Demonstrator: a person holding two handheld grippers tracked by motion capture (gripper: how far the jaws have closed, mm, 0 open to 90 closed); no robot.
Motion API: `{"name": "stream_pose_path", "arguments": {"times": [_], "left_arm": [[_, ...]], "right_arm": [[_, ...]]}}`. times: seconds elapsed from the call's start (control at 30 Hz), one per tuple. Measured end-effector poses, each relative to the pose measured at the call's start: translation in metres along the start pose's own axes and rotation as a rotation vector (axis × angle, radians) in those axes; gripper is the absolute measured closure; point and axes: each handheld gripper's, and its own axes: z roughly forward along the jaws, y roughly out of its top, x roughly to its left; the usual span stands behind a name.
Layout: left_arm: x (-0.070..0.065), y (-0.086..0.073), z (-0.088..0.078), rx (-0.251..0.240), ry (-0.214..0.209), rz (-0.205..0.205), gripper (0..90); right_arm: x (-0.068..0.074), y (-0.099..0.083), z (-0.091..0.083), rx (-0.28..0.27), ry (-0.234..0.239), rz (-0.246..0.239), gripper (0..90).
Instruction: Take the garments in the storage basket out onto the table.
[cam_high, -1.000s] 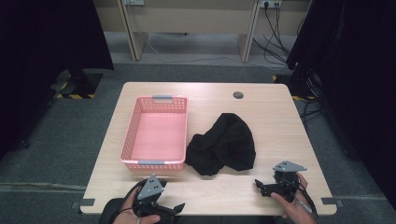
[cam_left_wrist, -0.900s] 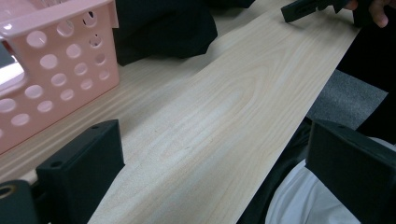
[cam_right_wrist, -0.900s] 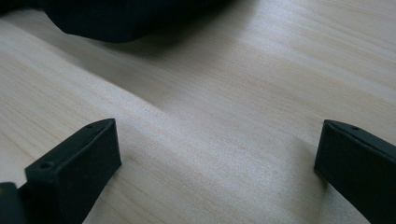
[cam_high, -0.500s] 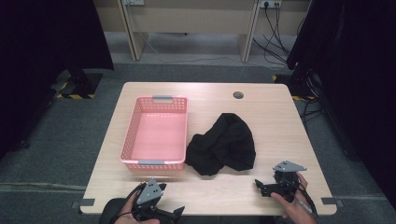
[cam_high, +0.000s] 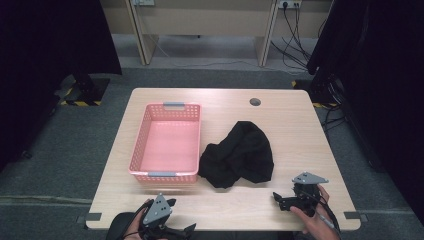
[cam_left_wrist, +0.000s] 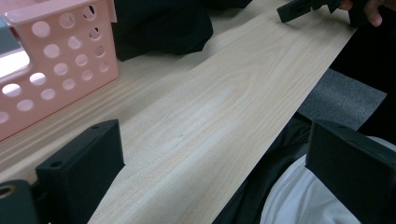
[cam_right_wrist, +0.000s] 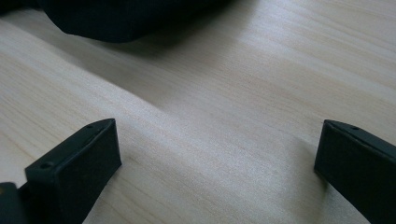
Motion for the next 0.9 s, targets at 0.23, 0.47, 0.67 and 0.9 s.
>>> {"name": "stream_pose_path", "arguments": {"times": [0.23,0.47,0.67,0.9], "left_arm": [[-0.002,-0.004,-0.002,-0.003,0.002,-0.004,3.7],[-0.003,-0.008,-0.003,-0.005,0.005,-0.008,3.7],[-0.005,-0.012,-0.002,0.001,0.007,-0.012,3.8],[-0.007,-0.016,0.003,0.025,0.002,-0.012,3.8]], "right_arm": [[0.0,0.0,0.0,0.0,0.0,0.001,0.4],[0.0,0.0,0.0,0.0,-0.001,0.002,0.4],[0.0,0.0,0.0,0.0,-0.001,0.001,0.4],[0.0,0.0,0.0,0.001,-0.001,0.002,0.4]]}}
